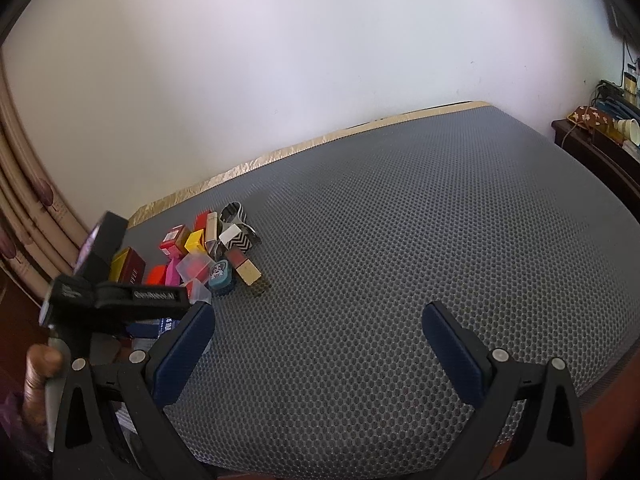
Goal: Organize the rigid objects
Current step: 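Grasp the blue-and-red dental floss box with the left gripper, then carry the floss box into the gold tin and open the left gripper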
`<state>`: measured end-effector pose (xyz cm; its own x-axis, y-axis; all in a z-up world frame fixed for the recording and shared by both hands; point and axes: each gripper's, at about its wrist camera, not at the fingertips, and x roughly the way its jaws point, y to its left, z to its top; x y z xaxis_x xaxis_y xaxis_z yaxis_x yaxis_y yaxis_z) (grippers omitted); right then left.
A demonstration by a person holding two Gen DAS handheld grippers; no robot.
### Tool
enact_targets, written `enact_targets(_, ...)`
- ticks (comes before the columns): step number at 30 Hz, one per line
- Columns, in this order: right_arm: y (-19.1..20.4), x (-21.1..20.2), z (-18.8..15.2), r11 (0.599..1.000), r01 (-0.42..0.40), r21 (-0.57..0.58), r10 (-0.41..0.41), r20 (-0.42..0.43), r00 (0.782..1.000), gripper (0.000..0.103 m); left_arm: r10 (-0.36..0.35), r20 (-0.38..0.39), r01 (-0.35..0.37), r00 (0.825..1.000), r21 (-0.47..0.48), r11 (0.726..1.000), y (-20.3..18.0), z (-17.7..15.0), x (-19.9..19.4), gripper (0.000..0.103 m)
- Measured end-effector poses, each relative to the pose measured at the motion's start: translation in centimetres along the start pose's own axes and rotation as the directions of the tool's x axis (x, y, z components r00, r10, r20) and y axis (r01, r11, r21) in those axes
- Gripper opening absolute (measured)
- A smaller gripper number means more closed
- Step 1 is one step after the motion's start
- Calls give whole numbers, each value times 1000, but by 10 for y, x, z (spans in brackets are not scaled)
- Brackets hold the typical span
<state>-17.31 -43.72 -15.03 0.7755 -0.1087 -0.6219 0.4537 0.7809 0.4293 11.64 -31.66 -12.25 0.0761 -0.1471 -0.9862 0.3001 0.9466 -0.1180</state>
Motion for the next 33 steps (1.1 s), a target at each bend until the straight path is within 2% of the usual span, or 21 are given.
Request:
enact_targets(5,-1,1,0,1000,-7,5,7,-9,1000,103,-17,40,17,999,11,1000,7,0,5,87)
enact_targets(8,-1,2,0,1000,-10,8,10,-11,1000,103,1,61,-5,998,65,998,8,-4,7,87)
enact_targets(12,1,3,-1,1000,-15,8,15,-16,1000,103,42,95,-52,995,102,993,-2,-27,19,87)
enact_targets(15,1,3,0,1000,-18,10,19,-19,1000,103,88,46,-94,995,143,985,-28,-33,27,87)
enact_targets(18,2,4,1,1000,-22,9,22,-28,999,103,68,28,-71,997,129,989,-35,-33,25,87)
enact_targets(20,2,5,1,1000,-23,11,23,-37,999,103,66,48,-71,997,121,990,-30,-29,23,76)
enact_targets(21,2,5,1,1000,-23,13,23,-40,999,103,81,68,-89,994,122,989,-29,-29,20,62)
enact_targets(24,0,7,0,999,-25,25,26,-47,999,103,39,68,-47,997,107,993,-19,-24,16,62)
enact_targets(28,3,5,0,1000,-23,16,23,-38,999,103,55,130,-74,990,146,986,-15,-31,5,62)
enact_targets(31,5,6,-1,1000,-26,10,26,-37,999,103,54,230,-95,972,174,980,-15,-46,-30,62)
enact_targets(33,5,6,-2,999,-34,8,34,-42,999,103,35,282,-83,959,158,984,-4,-50,-58,62)
